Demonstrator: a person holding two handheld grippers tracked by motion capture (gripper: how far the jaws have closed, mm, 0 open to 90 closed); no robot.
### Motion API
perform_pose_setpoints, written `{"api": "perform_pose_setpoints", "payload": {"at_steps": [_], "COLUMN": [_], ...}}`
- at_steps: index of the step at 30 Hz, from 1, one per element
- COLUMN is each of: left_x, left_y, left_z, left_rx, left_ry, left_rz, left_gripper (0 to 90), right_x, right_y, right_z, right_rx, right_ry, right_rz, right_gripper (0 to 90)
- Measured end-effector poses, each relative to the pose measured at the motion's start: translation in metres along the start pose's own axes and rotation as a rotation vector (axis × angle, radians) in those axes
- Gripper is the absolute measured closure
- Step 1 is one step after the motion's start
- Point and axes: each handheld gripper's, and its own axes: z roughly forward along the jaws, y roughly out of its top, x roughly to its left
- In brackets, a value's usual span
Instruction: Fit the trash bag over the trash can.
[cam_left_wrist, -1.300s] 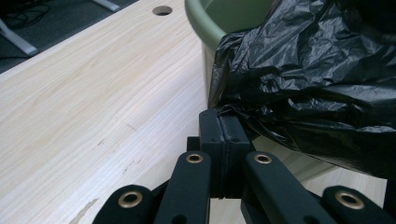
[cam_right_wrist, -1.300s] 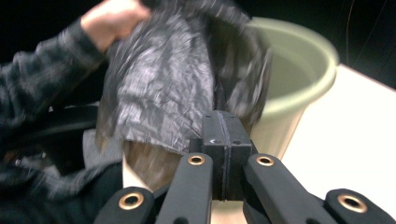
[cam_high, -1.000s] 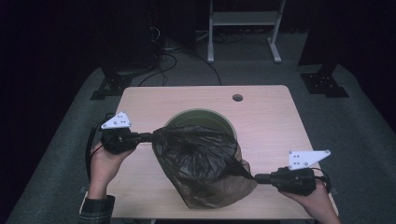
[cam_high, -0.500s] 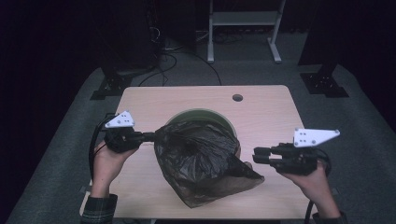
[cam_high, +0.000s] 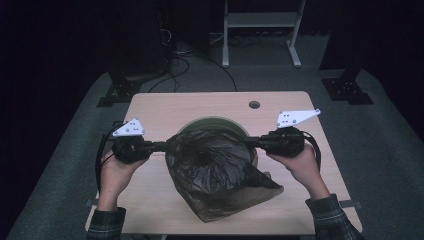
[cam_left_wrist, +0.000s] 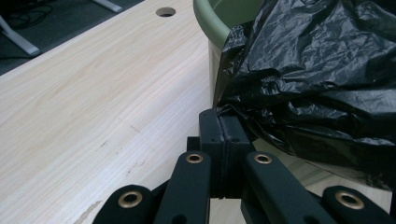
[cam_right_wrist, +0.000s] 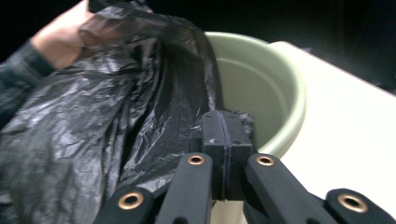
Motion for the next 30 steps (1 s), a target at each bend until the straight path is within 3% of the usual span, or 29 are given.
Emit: {"api": "perform_pose_setpoints", "payload": {"at_steps": [3,4,6,14,21,23,28,29,30], "left_x": [0.0,0.0,0.0,0.008,0.018,0.019,0.02,0.02,0.019], "left_y": [0.0,0.0,0.001,0.003,0.001,-0.004,-0.01,-0.011,-0.012], "left_z": [0.001,0.004,0.006,0.013,0.025,0.033,0.042,0.042,0.043], "left_rx": [0.006,0.013,0.015,0.027,0.084,0.102,0.135,0.135,0.131], "left_ry": [-0.003,-0.004,-0.006,0.018,0.045,0.035,0.023,0.02,0.019], "left_rz": [0.001,0.003,0.0,-0.006,-0.014,-0.028,-0.028,-0.028,-0.032], "left_gripper": [89.9,89.9,89.9,89.9,90.0,89.9,89.9,89.9,89.9], "right_x": [-0.003,-0.008,-0.015,-0.048,-0.068,-0.074,-0.082,-0.085,-0.085], "right_y": [0.002,0.005,0.01,0.025,0.026,0.02,0.01,0.006,0.006], "right_z": [0.0,0.0,0.001,0.022,0.044,0.055,0.062,0.06,0.06], "right_rx": [-0.014,-0.033,-0.047,-0.042,-0.022,0.009,0.055,0.057,0.057], "right_ry": [-0.029,-0.065,-0.091,-0.182,-0.199,-0.2,-0.225,-0.218,-0.218], "right_rz": [-0.007,-0.013,-0.013,0.001,0.033,0.055,0.075,0.099,0.099], "right_gripper": [90.0,90.0,90.0,90.0,90.0,90.0,90.0,82.9,82.9]}}
